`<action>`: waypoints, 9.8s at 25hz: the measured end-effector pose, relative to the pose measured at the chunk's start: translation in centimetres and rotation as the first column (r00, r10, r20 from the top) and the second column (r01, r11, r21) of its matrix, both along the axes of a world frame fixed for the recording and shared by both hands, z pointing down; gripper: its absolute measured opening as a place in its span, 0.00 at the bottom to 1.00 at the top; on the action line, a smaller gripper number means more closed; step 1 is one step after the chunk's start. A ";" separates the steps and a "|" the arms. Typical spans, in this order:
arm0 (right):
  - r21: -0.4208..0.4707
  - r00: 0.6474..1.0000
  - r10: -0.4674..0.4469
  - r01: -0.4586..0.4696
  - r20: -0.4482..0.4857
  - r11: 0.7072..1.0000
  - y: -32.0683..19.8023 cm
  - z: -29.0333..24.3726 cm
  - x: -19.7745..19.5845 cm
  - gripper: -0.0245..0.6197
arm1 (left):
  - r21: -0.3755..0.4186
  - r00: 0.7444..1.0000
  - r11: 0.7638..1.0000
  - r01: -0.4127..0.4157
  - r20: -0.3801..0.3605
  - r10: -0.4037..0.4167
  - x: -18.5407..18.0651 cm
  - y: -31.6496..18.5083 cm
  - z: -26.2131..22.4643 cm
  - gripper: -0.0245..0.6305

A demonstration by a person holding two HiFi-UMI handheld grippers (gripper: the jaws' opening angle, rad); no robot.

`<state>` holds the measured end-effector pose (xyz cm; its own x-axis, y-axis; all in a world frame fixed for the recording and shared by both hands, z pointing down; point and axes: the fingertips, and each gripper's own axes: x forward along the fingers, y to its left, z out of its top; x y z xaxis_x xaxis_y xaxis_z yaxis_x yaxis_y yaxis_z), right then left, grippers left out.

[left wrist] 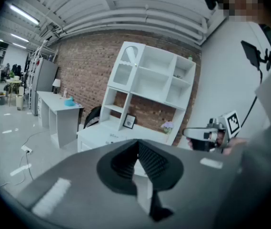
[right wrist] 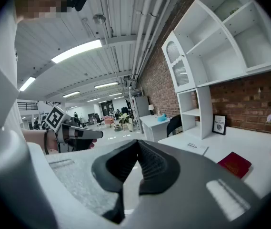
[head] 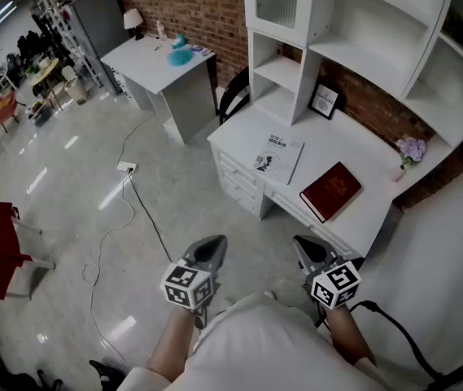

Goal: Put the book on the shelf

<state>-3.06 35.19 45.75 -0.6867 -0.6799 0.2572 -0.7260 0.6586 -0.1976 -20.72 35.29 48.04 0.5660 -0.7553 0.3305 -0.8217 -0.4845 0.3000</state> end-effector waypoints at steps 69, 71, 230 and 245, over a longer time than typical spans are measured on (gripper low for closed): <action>-0.203 0.986 0.160 -0.166 -0.043 0.965 -23.0 8.0 -2.6 0.04 | -0.111 0.960 0.962 -0.248 0.105 0.260 -2.7 -25.8 8.0 0.05; -0.222 0.984 0.172 -0.178 -0.045 0.959 -24.0 8.3 -3.0 0.04 | -0.119 0.955 0.956 -0.268 0.094 0.280 -2.5 -27.0 8.5 0.05; -0.378 0.638 0.138 0.256 0.757 0.890 -39.1 5.9 3.5 0.19 | -0.264 0.397 0.296 -0.918 -0.610 0.686 16.3 -42.3 3.4 0.18; -0.265 0.793 -0.011 0.217 0.610 0.940 -37.6 -7.1 9.7 0.16 | -0.206 0.396 0.341 -0.917 -0.562 0.726 22.5 -41.0 -8.8 0.18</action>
